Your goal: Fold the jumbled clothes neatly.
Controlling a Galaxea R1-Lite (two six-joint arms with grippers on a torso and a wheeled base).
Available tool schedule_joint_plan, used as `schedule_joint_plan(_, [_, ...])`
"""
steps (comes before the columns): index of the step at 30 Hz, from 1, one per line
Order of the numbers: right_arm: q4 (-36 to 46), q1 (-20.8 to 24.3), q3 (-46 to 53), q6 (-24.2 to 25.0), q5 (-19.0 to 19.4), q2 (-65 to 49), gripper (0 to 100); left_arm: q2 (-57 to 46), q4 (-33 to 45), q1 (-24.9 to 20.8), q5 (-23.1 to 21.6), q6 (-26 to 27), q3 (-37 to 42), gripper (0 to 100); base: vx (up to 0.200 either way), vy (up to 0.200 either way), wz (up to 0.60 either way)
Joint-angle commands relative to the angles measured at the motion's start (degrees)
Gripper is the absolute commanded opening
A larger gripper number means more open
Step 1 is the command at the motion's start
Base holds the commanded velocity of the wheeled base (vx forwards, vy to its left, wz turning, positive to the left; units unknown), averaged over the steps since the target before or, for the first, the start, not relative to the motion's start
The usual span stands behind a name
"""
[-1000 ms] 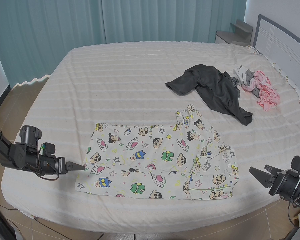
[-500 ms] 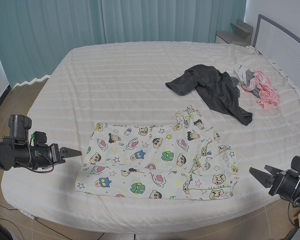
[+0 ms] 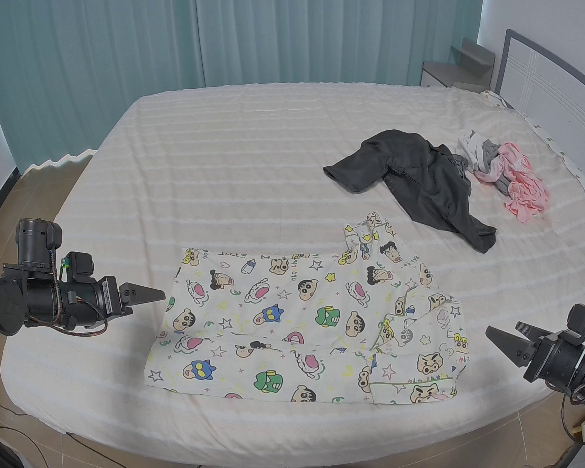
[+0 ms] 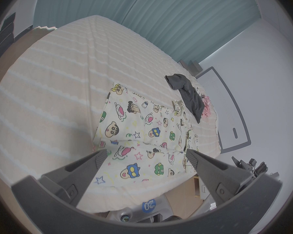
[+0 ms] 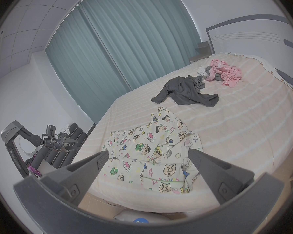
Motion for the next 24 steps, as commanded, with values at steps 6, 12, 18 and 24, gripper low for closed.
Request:
schedule_joint_plan(6, [0.0,0.0,1.0,0.0,0.0,0.0,100,0.3,0.0,-0.1,0.1,0.1,-0.3,100,0.2,0.0,0.0])
schedule_joint_plan(12, [0.0,0.0,1.0,0.0,0.0,0.0,100,0.7,-1.6,-0.1,1.2,0.3,0.0,100,0.1,0.0,0.0])
schedule_joint_plan(18, [0.0,0.0,1.0,0.0,0.0,0.0,100,5.7,-6.4,-0.3,2.0,4.3,-1.1,100,0.0,0.0,0.0])
schedule_joint_plan(24, [0.0,0.1,1.0,0.0,0.0,0.0,100,12.9,-7.1,-2.8,3.0,5.2,-5.4,100,0.0,0.0,0.0])
